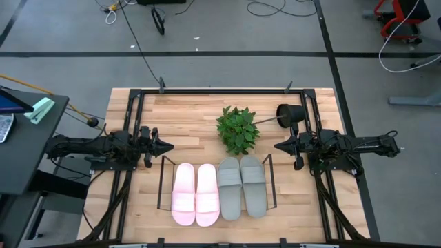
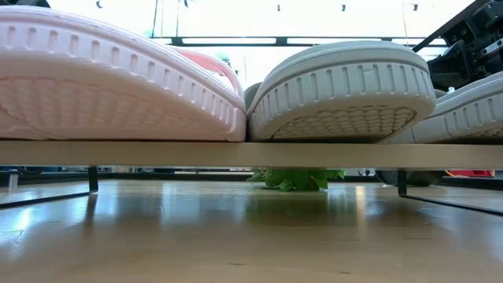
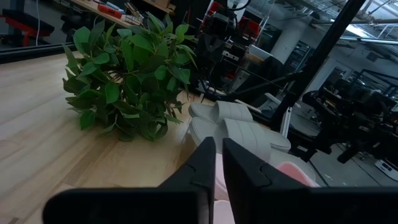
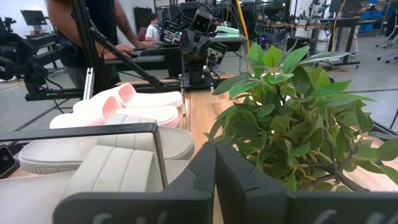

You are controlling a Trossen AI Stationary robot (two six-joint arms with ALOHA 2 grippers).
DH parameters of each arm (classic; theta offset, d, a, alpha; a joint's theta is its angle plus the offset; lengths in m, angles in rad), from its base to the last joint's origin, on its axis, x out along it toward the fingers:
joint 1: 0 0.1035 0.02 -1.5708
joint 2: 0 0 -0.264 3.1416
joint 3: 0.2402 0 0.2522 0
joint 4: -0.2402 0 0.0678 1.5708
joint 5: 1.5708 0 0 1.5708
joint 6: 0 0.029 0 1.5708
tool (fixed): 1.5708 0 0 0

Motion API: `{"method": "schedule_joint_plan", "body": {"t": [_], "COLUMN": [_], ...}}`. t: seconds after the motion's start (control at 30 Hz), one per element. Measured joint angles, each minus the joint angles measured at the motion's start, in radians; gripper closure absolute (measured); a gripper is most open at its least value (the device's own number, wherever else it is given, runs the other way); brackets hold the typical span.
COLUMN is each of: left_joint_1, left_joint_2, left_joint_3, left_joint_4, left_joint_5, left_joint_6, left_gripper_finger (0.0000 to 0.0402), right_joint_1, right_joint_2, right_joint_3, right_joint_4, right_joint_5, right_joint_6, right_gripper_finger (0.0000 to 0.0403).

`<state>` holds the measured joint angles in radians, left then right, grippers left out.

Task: Pick and place slides into the shelf
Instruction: Return to Home Position

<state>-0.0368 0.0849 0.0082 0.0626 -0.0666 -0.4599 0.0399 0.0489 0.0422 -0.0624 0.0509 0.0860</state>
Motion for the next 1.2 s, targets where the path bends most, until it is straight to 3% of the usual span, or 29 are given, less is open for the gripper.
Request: {"method": "schedule_joint_plan", "body": {"t": [0.33,0.83,1.2], "left_joint_1": [0.0,0.0,0.0], "left_joint_2": [0.0,0.0,0.0], "left_joint_3": [0.0,0.0,0.0], "left_joint_4": [0.0,0.0,0.0], "left_joint_5": [0.0,0.0,0.0], "left_joint_6": [0.0,0.001,0.0], "left_gripper_finger": [0.0379,0.0361,0.0375], "right_joint_1": [0.0,0.0,0.0], "right_joint_2": [0.0,0.0,0.0], "right_joint_3": [0.0,0.0,0.0], "right_joint_4": [0.0,0.0,0.0], "right_joint_5": [0.0,0.0,0.0], "right_joint_6": [0.0,0.0,0.0], "right_gripper_finger": [0.0388,0.0388,0.0388]}}
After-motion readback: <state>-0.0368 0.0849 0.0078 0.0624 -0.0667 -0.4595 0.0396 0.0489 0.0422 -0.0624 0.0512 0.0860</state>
